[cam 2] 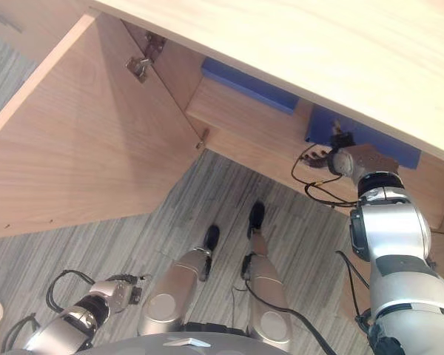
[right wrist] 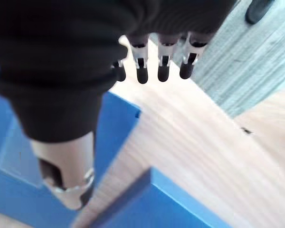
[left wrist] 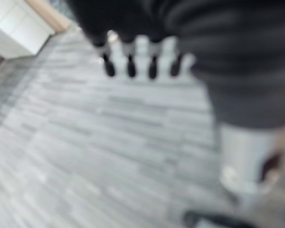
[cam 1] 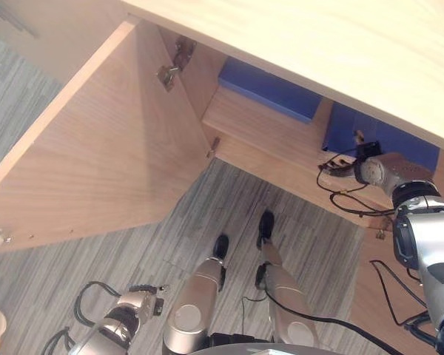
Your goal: Put the empty folder in the office cabinet
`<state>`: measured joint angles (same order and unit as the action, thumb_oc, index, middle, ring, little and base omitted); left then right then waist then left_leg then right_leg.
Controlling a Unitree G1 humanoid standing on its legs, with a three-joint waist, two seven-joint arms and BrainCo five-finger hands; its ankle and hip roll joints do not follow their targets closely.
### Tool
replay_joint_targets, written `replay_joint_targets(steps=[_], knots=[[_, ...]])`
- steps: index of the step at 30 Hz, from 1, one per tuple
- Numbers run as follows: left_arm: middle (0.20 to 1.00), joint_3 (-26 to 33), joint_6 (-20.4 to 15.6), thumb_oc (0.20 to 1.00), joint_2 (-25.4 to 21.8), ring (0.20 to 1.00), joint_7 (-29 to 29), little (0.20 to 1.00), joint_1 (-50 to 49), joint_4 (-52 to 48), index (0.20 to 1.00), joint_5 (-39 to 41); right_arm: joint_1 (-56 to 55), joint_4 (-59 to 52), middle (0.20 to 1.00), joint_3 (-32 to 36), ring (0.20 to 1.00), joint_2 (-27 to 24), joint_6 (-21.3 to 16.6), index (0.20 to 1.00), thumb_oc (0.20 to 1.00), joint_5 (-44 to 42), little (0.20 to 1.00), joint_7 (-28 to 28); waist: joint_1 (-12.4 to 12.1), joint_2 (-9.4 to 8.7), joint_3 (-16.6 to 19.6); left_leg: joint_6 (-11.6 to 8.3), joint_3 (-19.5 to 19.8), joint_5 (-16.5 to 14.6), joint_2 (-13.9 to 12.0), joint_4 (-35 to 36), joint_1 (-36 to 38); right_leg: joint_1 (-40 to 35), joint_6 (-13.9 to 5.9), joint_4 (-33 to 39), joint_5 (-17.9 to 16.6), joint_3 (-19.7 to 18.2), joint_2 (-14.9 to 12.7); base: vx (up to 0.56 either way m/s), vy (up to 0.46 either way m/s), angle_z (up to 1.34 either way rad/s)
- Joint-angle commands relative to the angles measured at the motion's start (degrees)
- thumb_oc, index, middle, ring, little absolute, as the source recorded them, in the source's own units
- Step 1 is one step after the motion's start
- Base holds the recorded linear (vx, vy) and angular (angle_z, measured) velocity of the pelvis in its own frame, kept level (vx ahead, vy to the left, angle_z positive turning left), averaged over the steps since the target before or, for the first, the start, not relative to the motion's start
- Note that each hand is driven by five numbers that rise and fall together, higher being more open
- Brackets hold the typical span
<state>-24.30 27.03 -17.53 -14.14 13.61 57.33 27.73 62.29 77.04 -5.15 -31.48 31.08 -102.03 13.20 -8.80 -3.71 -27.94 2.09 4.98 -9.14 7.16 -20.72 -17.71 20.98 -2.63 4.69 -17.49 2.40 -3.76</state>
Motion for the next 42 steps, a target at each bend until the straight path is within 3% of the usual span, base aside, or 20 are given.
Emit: replay_joint_targets(steps=[1,6,13,14,15,17,24,29,32,38,42], knots=[[1.000,0.71,0.80,1.000,-4.16,1.000,0.03,1.000,-1.87,2.23,1.000,-2.38,2.95,0.70,1.000,-1.81,1.000,-2.96,4.59,1.000,1.000,0.48,1.000,-6.16,-2.07,2.25,0.81,-5.37,1.84,5.43,-8.81,14.22,1.92,-5.86,-5.06,0.31,12.84,0.98,-1.40,0.00,0.000,0.00],[1.000,1.55,-0.21,1.000,-4.72,1.000,0.91,1.000,-2.01,3.07,1.000,-2.94,2.60,0.66,1.000,-1.59,1.000,-2.55,2.12,1.000,1.000,1.45,1.000,-5.61,-2.13,2.03,0.77,-5.32,1.62,5.67,-9.03,14.35,1.98,-6.19,-5.03,0.31,12.87,0.71,-1.13,0.01,-0.001,-0.11],[1.000,1.50,-0.77,1.000,-4.47,1.000,0.98,1.000,-1.23,3.51,1.000,-2.48,4.84,0.92,1.000,-0.92,1.000,-2.23,-9.80,1.000,1.000,1.52,1.000,4.63,-2.28,2.20,0.19,-5.19,1.80,5.76,-8.92,13.98,1.56,-6.38,-4.80,0.31,13.04,0.54,-1.01,-0.01,0.002,-0.08],[1.000,1.42,-0.55,1.000,-4.44,1.000,0.90,1.000,-1.09,3.33,1.000,-2.47,5.06,0.92,0.404,-0.97,0.404,-2.20,-10.04,0.404,0.404,1.94,0.404,4.71,-2.32,2.24,0.11,-5.17,1.83,5.80,-8.86,13.94,1.46,-6.37,-4.79,0.31,13.00,0.57,-0.99,0.00,0.000,0.00],[1.000,1.14,-0.38,1.000,-4.43,1.000,0.78,1.000,-0.93,3.15,1.000,-2.27,5.42,1.06,0.200,-1.23,0.200,-2.14,-11.06,0.200,0.200,4.24,0.200,5.20,-2.39,2.33,0.02,-5.18,1.84,5.86,-8.82,13.87,1.34,-6.34,-4.77,0.31,12.97,0.59,-1.01,0.00,0.000,0.00],[1.000,0.73,-0.08,1.000,-4.41,1.000,0.50,1.000,-0.50,2.93,1.000,-1.95,6.00,0.95,0.200,-1.85,0.200,-1.90,-13.63,0.200,0.200,6.81,0.200,5.46,-2.47,2.37,-0.21,-5.19,1.95,5.87,-8.70,13.59,1.09,-6.30,-4.71,0.31,13.06,0.64,-0.99,0.00,0.000,0.00],[1.000,0.17,0.58,1.000,-4.41,1.000,-0.40,1.000,0.76,2.07,1.000,-0.97,5.48,0.42,0.200,-2.56,0.200,-1.72,-16.05,0.200,0.200,8.56,0.200,7.44,-2.22,2.02,-0.90,-5.14,2.05,5.91,-8.49,13.35,0.59,-6.01,-4.63,0.31,12.96,0.67,-0.83,0.00,-0.006,0.02],[1.000,-0.38,0.89,1.000,-4.28,1.000,-1.22,1.000,2.34,1.41,1.000,0.05,5.84,0.05,0.200,-5.34,0.200,-0.86,-15.93,0.200,0.200,28.89,0.200,8.62,-1.94,1.89,-1.62,-5.12,2.05,5.96,-8.08,12.50,-0.32,-5.50,-4.51,0.31,12.79,0.28,-0.81,-0.02,0.007,-0.02],[1.000,-0.72,-0.91,1.000,-4.35,1.000,-2.83,1.000,3.16,1.20,1.000,-0.33,6.55,0.52,0.200,-11.34,0.200,-0.28,-15.32,0.200,0.200,41.69,0.200,8.53,-1.98,1.57,-1.85,-5.17,2.07,6.28,-7.88,12.11,-1.29,-4.74,-4.58,0.31,12.41,0.32,-0.75,-0.04,-0.003,-0.03],[1.000,-0.50,-4.08,1.000,-4.87,1.000,-4.58,1.000,4.22,0.29,1.000,-1.91,6.08,0.85,0.200,-16.76,0.200,0.91,-14.11,0.200,0.200,50.58,0.200,6.21,-1.75,1.22,-1.85,-5.19,2.02,6.42,-7.88,12.00,-2.32,-3.79,-4.67,0.31,11.99,0.30,-0.68,-0.03,0.001,0.04],[1.000,-0.38,-6.58,1.000,-5.49,1.000,-5.04,1.000,7.21,-0.67,1.000,-1.34,5.91,0.20,0.200,-21.42,0.200,1.79,-14.54,0.200,0.200,64.20,0.200,2.82,-0.86,0.92,-1.85,-5.18,1.38,6.72,-8.04,12.51,-2.58,-3.09,-4.81,0.31,11.48,-0.19,-0.54,-0.04,0.041,0.00]])
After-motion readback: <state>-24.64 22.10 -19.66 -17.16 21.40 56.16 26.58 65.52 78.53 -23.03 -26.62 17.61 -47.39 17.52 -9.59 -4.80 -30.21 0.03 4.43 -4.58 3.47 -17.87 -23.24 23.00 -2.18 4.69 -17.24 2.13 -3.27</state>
